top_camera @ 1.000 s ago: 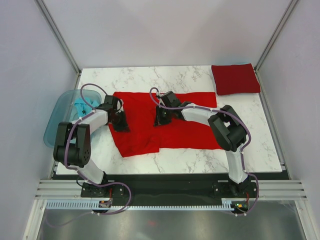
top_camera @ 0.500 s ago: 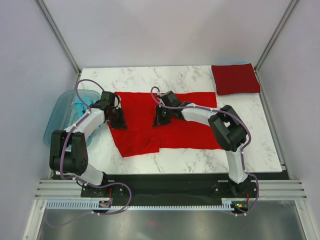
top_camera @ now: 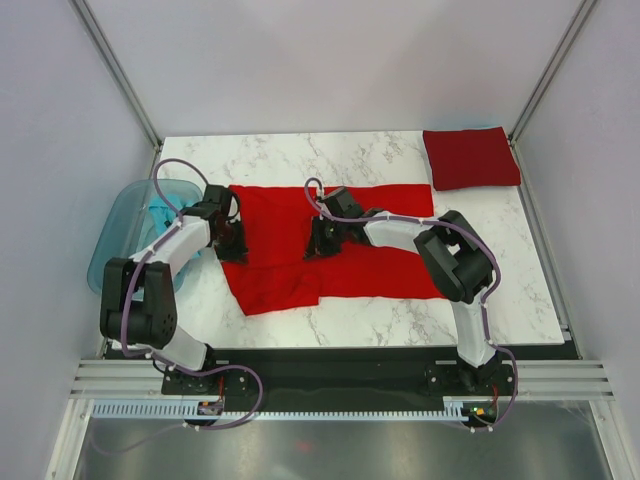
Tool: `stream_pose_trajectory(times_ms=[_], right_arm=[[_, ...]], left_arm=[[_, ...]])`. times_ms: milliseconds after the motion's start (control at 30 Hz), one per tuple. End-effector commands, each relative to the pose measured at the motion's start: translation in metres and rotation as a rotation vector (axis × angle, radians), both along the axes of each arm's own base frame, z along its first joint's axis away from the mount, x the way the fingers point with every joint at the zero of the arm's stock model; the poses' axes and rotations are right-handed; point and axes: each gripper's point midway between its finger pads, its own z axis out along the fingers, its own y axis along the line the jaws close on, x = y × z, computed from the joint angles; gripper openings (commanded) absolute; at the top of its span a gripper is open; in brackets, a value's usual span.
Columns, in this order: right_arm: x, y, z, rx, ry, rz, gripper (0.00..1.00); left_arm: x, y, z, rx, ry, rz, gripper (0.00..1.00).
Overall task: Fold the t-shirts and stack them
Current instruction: Fold the tshirt
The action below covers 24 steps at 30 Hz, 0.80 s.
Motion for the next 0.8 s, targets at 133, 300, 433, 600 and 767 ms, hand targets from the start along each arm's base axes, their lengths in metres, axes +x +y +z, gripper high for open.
stream_pose_trajectory(times_ms=[133,300,433,600,767], right_arm=[[0.007,0.007,0.038,0.078,-0.074,0.006,0.29],[0.013,-0.019,0.051,-0.004,-0.121,-0.060,0.32],[0.015,-0.053,0.067,-0.112,-0.172,-0.152,0.32],[0.009,-0.095,0.069,-0.244,-0.194,-0.271,0.34],[-0.011,-0.134,0.074,-0.291,-0.198,-0.346,0.35]], left_arm=[[-0.002,0.013,-0.014,0.082,0.044,-0.024,0.03],[-0.005,0.014,-0.017,0.088,0.057,-0.027,0.15],[-0.002,0.022,-0.003,0.129,0.010,-0.030,0.31],[-0.003,-0.019,0.041,-0.079,-0.116,-0.178,0.35],[-0.046,-0.083,0.051,-0.143,-0.148,-0.456,0.38]])
